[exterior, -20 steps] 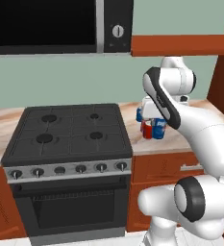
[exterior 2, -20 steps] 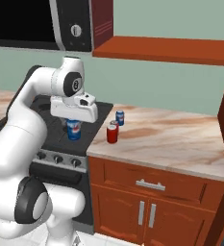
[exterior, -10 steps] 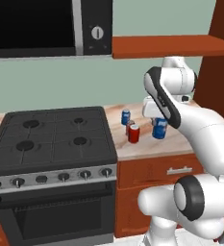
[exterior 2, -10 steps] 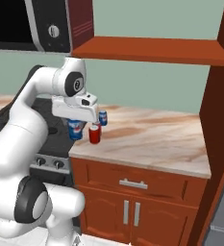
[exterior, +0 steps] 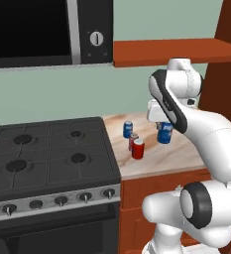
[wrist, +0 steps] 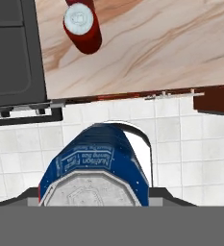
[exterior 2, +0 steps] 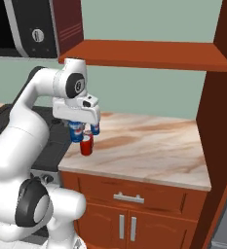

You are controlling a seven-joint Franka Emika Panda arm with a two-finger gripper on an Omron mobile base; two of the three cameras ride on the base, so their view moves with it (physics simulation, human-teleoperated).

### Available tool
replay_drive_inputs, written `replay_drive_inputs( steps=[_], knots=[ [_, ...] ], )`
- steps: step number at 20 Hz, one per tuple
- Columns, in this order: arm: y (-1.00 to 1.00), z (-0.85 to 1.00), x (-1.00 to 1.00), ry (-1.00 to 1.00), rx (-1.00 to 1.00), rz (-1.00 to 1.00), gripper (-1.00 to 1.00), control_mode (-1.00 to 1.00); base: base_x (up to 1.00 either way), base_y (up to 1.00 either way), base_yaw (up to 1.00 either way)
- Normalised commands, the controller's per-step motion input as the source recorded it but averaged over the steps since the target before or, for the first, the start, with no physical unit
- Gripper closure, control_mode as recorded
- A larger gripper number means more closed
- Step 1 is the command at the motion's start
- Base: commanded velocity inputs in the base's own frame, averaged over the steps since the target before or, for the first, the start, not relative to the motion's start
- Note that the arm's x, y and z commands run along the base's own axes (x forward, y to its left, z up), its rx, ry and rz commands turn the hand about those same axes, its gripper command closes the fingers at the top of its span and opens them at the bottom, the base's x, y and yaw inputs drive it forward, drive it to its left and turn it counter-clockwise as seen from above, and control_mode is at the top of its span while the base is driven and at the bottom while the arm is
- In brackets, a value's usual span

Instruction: Four empty soda cans are scattered around the kitchen. Gather all the cans and cluster them next to the stove for recycling.

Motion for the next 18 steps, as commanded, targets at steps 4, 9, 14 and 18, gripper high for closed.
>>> replay_drive_inputs(
  steps=[4,9,14,18],
  knots=[
    [0.0,0.0,0.0,0.0,0.0,0.0,1.0,1.0,0.33,0.08,-0.14],
    [0.0,0.0,0.0,0.0,0.0,0.0,1.0,1.0,0.29,0.18,-0.09],
    [0.0,0.0,0.0,0.0,0.0,0.0,1.0,1.0,0.24,0.33,-0.02],
    [0.0,0.0,0.0,0.0,0.0,0.0,1.0,1.0,0.34,0.39,0.0]
  ],
)
